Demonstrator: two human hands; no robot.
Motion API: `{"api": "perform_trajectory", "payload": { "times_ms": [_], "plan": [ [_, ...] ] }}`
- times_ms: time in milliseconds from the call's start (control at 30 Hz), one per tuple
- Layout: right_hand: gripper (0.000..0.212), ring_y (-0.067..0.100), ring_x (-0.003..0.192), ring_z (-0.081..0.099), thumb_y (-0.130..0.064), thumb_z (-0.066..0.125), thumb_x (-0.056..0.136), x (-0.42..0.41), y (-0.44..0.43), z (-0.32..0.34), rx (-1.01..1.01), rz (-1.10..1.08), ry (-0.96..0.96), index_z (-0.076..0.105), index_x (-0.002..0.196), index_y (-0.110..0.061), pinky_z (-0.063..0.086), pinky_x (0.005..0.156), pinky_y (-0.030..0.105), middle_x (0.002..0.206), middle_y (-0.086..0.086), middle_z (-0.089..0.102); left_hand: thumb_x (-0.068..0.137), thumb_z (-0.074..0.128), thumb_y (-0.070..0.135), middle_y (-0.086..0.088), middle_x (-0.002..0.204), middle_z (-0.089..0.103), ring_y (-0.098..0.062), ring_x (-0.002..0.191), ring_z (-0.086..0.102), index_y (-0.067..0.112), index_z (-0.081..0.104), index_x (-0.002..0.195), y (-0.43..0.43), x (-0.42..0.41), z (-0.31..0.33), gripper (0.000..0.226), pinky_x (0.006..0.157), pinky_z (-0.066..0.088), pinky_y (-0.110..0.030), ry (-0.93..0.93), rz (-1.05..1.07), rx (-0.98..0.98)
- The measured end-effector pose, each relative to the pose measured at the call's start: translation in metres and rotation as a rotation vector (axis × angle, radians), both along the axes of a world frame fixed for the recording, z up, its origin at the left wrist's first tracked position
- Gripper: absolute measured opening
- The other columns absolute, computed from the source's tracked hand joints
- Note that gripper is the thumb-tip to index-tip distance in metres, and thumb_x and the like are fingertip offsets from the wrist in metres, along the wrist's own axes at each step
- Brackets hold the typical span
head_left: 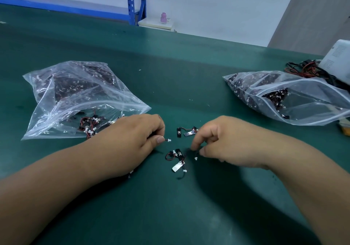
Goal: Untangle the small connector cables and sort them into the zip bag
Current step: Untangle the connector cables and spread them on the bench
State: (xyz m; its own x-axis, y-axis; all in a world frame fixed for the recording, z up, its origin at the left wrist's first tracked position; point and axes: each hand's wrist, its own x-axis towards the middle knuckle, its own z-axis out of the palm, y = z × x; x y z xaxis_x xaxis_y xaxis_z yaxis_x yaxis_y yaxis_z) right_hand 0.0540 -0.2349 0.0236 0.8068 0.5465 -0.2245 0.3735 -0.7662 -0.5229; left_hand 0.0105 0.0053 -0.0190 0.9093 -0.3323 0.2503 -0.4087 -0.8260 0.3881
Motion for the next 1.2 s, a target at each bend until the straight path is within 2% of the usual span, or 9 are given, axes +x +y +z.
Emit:
{"api": "perform_trajectory", "payload": {
  "times_ms": [133,233,333,533,667,767,933,1100,1200],
  "plan": [
    [0.032,0.002,0.041,0.049,-0.011,0.059,0.082,0.007,-0.008,0.008,-0.080,-0.084,-0.144,0.074,0.075,-0.039,0.034,0.041,0.010,0.050,-0.025,0.057,0.088,0.039,0.050,0.023,0.093,0.051,-0.001,0.088,0.048,0.039,0.045,0.086,0.000,0.001,0.000,0.012,0.068,0.038,-0.020,0.001,-0.002,-0.003],
    [0.038,-0.007,0.044,0.051,-0.010,0.055,0.083,0.009,-0.012,0.011,-0.180,-0.081,-0.181,0.077,0.087,-0.041,0.034,0.041,0.008,0.048,-0.037,0.051,0.088,0.038,0.050,0.025,0.095,0.050,0.000,0.088,0.047,0.039,0.044,0.086,-0.001,0.001,0.000,0.013,0.068,0.037,-0.019,0.002,-0.005,0.004],
    [0.038,-0.012,0.043,0.049,-0.009,0.056,0.085,0.010,-0.014,0.012,-0.197,-0.060,-0.148,0.078,0.096,-0.039,0.033,0.040,0.006,0.044,-0.037,0.047,0.088,0.039,0.049,0.025,0.092,0.050,0.001,0.086,0.047,0.040,0.044,0.085,0.000,0.001,0.000,0.011,0.069,0.038,-0.020,0.001,-0.010,0.005],
    [0.035,0.003,0.042,0.047,-0.011,0.060,0.084,0.006,-0.016,0.017,-0.128,-0.044,-0.027,0.079,0.084,-0.039,0.039,0.043,0.015,0.052,-0.016,0.063,0.089,0.040,0.048,0.027,0.096,0.049,0.001,0.088,0.047,0.039,0.045,0.085,-0.001,0.000,0.001,0.011,0.068,0.035,-0.018,-0.003,-0.011,0.012],
    [0.037,0.011,0.039,0.037,-0.007,0.057,0.082,0.014,-0.022,0.018,-0.068,-0.146,-0.101,0.079,0.078,-0.036,0.033,0.039,0.018,0.043,-0.007,0.055,0.088,0.040,0.048,0.026,0.095,0.050,0.001,0.088,0.047,0.039,0.045,0.085,-0.001,0.000,0.001,0.011,0.068,0.036,-0.019,0.009,-0.007,0.009],
    [0.032,0.010,0.044,0.048,-0.011,0.060,0.084,0.016,-0.024,0.017,-0.139,-0.154,-0.114,0.078,0.078,-0.037,0.046,0.049,0.023,0.055,-0.009,0.066,0.088,0.040,0.049,0.028,0.097,0.048,0.002,0.089,0.047,0.040,0.045,0.086,-0.001,0.000,0.002,0.011,0.066,0.035,-0.017,0.006,-0.005,0.014],
    [0.026,0.006,0.045,0.052,-0.015,0.068,0.084,0.012,-0.022,0.014,-0.039,-0.112,0.011,0.079,0.079,-0.038,0.041,0.046,0.014,0.056,-0.007,0.065,0.088,0.041,0.048,0.028,0.097,0.049,0.002,0.088,0.047,0.039,0.045,0.086,-0.001,0.000,0.001,0.011,0.067,0.036,-0.017,0.008,-0.001,0.008],
    [0.032,0.005,0.041,0.046,-0.013,0.061,0.085,0.019,-0.021,0.008,-0.106,-0.139,-0.186,0.077,0.096,-0.039,0.037,0.043,0.013,0.049,-0.036,0.050,0.087,0.040,0.049,0.027,0.097,0.050,0.002,0.089,0.047,0.039,0.045,0.086,-0.001,0.000,0.002,0.011,0.068,0.037,-0.017,0.005,-0.005,0.004],
    [0.031,0.001,0.043,0.049,-0.013,0.062,0.085,0.019,-0.020,0.002,-0.132,-0.132,-0.161,0.076,0.093,-0.039,0.037,0.045,0.010,0.048,-0.037,0.050,0.087,0.040,0.049,0.026,0.095,0.050,0.002,0.089,0.047,0.040,0.045,0.086,-0.002,0.000,0.002,0.010,0.069,0.038,-0.018,0.005,-0.008,0.003]
  ]
}}
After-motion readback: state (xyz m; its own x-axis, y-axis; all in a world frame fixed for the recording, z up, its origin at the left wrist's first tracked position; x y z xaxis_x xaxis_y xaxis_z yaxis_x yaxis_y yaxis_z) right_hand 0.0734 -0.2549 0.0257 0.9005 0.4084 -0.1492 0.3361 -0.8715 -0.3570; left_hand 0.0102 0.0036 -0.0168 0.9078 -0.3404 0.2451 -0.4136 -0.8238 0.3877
